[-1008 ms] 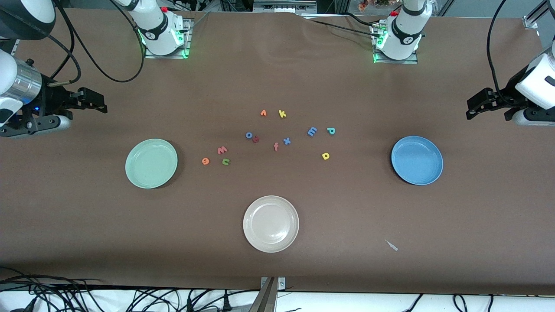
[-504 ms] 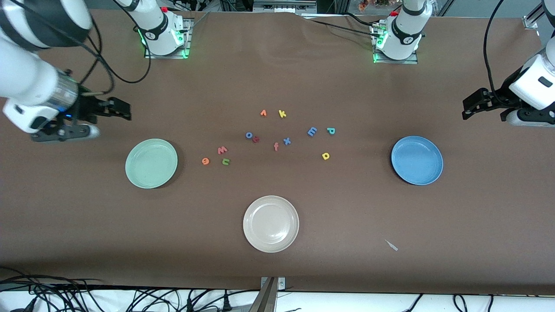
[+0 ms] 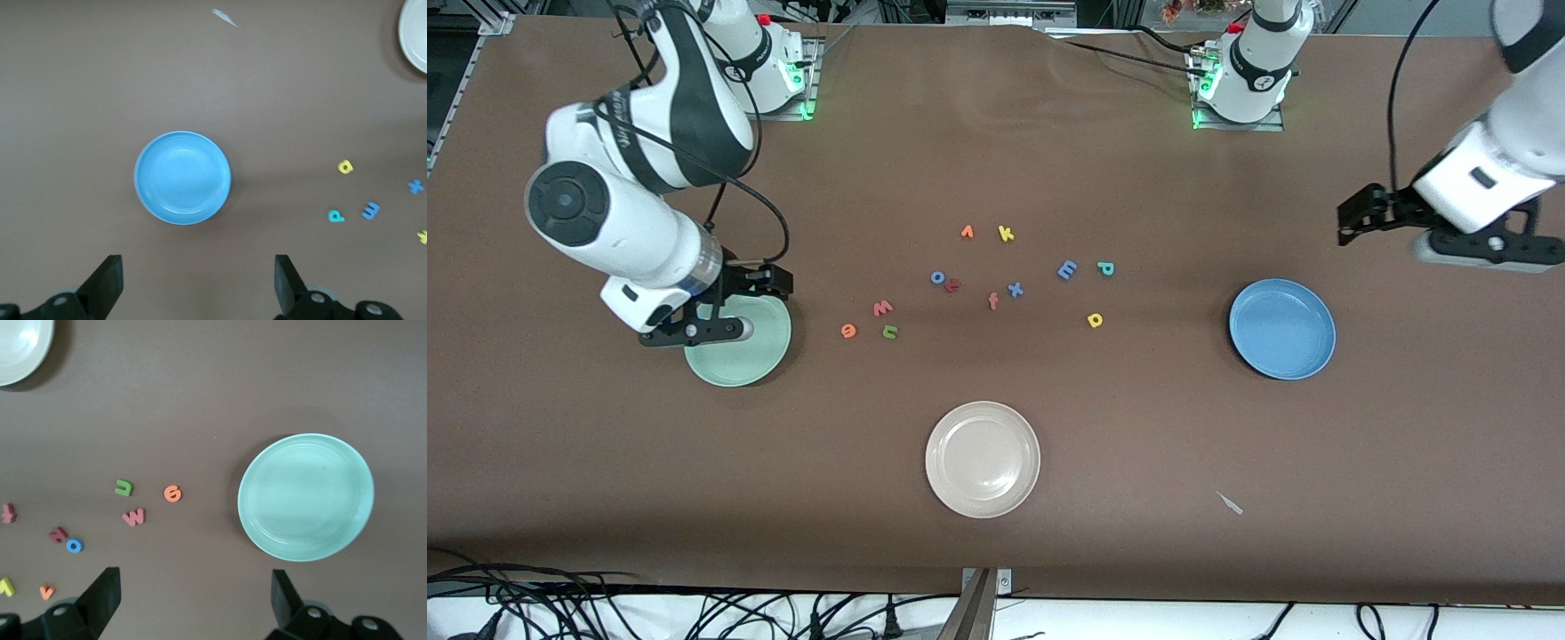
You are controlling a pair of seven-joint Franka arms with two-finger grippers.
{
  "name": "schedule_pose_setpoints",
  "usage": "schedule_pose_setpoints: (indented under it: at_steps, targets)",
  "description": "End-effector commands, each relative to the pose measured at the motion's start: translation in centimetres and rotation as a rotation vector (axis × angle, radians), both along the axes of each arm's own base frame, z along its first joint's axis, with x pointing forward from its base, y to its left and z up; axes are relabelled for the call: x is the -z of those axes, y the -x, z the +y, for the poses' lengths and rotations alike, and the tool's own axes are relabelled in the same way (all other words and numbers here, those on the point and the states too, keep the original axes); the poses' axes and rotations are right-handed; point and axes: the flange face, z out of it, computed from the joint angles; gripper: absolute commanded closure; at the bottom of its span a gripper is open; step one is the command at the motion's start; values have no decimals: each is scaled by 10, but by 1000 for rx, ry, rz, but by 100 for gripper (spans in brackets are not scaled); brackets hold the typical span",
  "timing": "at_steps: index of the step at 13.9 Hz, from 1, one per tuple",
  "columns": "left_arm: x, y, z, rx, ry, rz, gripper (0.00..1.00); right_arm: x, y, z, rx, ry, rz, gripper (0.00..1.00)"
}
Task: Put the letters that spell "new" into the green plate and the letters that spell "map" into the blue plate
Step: 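Reach the right gripper toward orange 6 while the left gripper reaches blue E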
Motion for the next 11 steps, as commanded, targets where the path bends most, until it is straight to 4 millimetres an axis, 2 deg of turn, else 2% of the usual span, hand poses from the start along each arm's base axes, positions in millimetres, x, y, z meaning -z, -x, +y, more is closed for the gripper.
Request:
schedule_pose_setpoints:
  at_steps: [1,4,7,9,11]
  targets:
    - [21,-2,-46,81,34,48,0,31,24,20,106,-24,-34,0]
    - [53,-5,-108,196,59,62,0,73,39,29,160,-38,-91,0]
    - [85,-2,-160,282,88,75,0,102,47,32,174,-43,-110,1]
    - [110,0,-189,332,105,78,0,123,59,44,208,-43,-118,1]
    - [141,8,-215,372,116,72,0,153,69,55,224,-46,-135,1]
